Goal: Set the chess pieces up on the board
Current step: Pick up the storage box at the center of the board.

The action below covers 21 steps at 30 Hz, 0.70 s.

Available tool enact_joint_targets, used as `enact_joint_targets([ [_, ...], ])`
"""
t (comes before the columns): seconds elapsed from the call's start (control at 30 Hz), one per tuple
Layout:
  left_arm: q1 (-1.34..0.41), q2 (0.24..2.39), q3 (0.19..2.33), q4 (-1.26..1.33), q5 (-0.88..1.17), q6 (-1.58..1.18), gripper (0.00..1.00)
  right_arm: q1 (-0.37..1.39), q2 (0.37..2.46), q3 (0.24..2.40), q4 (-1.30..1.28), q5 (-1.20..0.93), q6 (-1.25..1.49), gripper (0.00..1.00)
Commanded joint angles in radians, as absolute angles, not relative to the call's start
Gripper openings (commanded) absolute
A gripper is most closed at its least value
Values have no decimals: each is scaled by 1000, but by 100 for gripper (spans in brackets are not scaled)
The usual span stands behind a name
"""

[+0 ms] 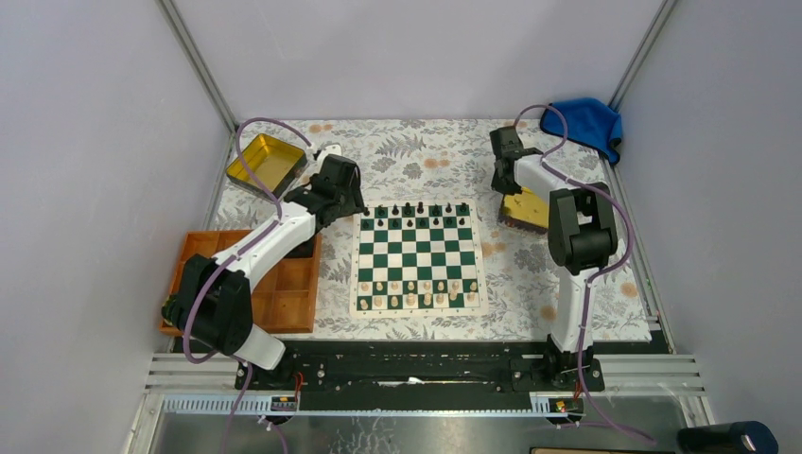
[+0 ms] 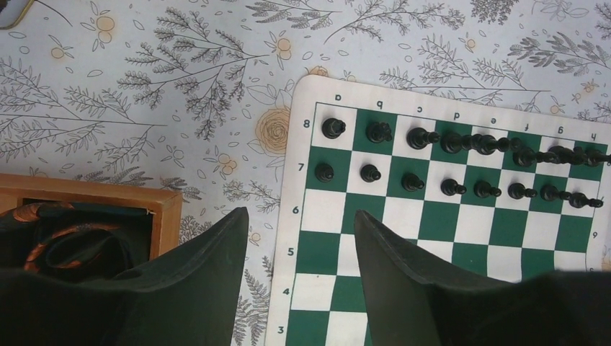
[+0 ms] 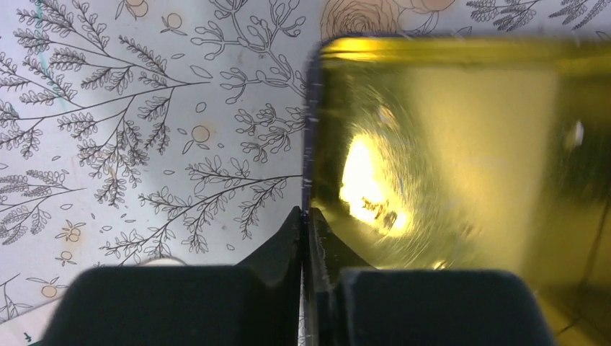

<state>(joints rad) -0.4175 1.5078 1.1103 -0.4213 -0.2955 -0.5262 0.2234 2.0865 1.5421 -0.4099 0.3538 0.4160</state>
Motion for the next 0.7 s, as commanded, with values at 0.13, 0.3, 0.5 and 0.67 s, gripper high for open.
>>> enact_joint_targets([
  [0.13,-389,1513,1094,-420,-273,-531,63,209,2097,1594,-390,438,372,0],
  [0.3,-378,1519,1094,-414,-262,-527,63,209,2039,1547,-282,473,305,0],
  [0.5,-366,1523,1091,-411,-257,-518,63,210,1923,1420,-64,412,213,0],
  [0.67,-356,1506,1072,-403,-258,-516,63,212,1769,1208,274,324,137,0],
])
